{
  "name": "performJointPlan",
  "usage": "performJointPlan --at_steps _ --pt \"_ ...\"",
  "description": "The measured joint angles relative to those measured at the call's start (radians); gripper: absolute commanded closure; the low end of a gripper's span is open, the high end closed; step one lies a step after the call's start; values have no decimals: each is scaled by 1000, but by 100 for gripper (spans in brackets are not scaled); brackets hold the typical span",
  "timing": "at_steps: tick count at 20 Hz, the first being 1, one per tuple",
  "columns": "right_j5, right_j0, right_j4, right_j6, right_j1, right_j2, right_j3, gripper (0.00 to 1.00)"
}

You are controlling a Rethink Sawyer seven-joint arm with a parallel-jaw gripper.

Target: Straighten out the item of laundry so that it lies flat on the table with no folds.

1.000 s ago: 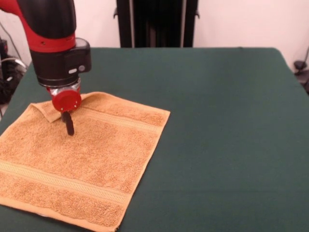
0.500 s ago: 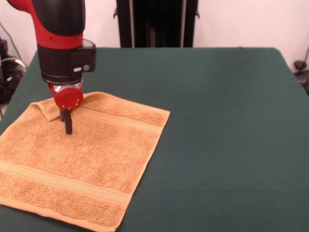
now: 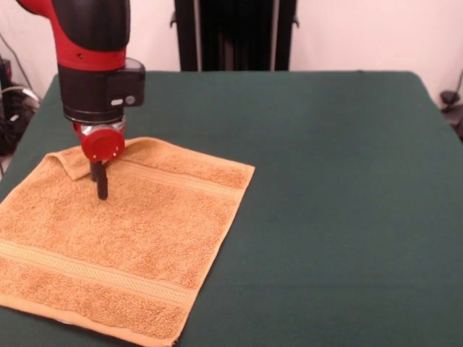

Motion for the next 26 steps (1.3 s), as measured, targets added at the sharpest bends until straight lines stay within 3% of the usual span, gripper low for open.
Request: performJointPlan --at_steps 10,26 --pt "0 -9 7 0 -34 0 67 0" --pt "0 -103 7 0 -77 -2 161 0"
